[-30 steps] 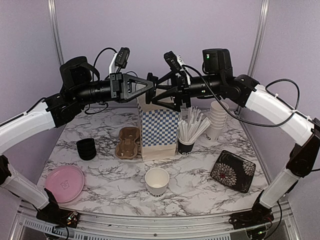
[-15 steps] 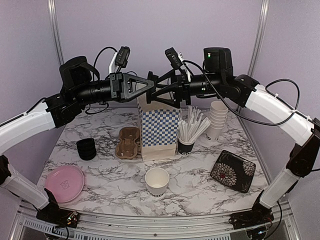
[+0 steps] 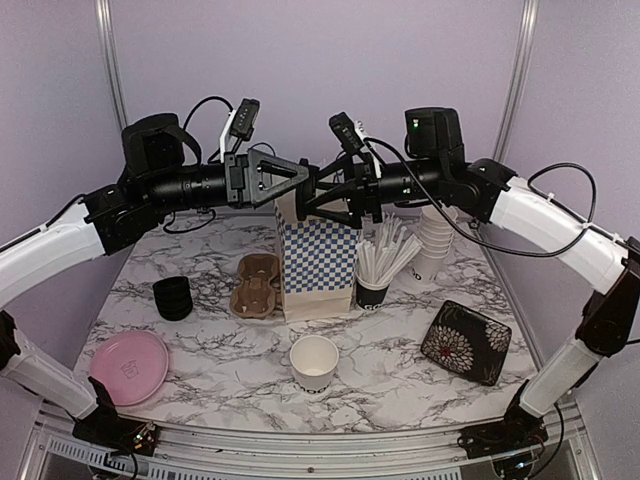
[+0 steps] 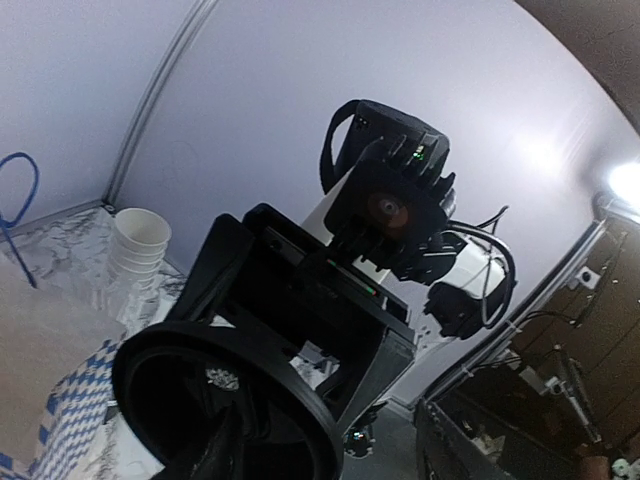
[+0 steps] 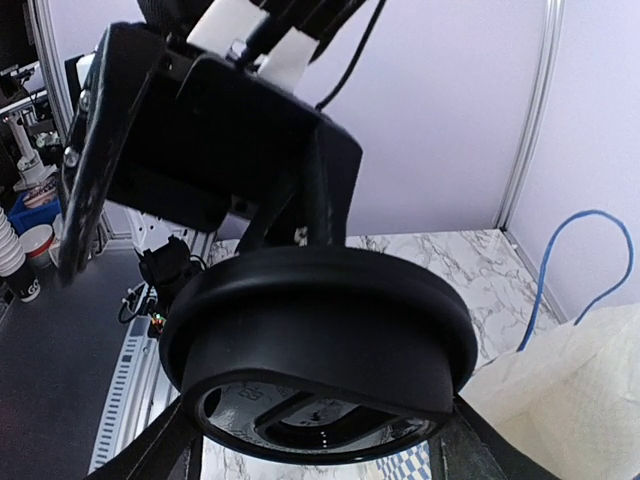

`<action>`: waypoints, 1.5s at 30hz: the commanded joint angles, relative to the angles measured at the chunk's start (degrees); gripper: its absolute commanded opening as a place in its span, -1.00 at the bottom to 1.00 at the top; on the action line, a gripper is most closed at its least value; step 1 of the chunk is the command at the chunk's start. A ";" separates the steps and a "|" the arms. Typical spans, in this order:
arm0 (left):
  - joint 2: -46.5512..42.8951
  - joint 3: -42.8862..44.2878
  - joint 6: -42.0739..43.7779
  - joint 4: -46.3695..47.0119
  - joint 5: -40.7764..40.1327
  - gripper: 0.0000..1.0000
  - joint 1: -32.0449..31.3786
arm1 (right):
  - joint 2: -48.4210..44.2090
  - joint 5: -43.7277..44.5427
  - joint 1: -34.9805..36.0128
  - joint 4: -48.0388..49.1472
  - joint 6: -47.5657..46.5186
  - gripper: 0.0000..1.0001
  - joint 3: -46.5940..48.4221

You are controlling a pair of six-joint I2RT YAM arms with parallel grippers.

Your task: Pack the takeout coffee

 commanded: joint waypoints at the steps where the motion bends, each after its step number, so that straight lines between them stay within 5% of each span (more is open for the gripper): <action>1: -6.10 0.76 11.08 -18.42 -13.87 0.27 -0.06 | -4.44 0.13 -3.25 -4.72 -6.94 0.36 -3.90; 5: -8.65 -6.96 15.33 -28.28 -26.46 0.25 -0.06 | -7.22 0.92 -5.91 -12.38 -16.28 0.36 -6.20; 10: -8.37 -21.01 14.31 -28.41 -36.70 0.12 -0.05 | -7.64 1.42 -5.80 -23.65 -27.99 0.37 -5.81; 20: -2.07 -38.32 11.30 -10.81 -29.06 -0.12 -0.79 | -4.01 11.45 3.04 -39.08 -40.54 0.37 -6.33; 30: 10.48 -38.16 9.78 1.91 -20.83 -0.26 -6.50 | 0.87 16.40 9.51 -40.98 -39.86 0.37 -8.33; 45: 23.39 -28.44 9.12 6.15 -16.71 -0.26 -11.22 | 6.98 23.52 12.51 -45.50 -38.16 0.32 -6.49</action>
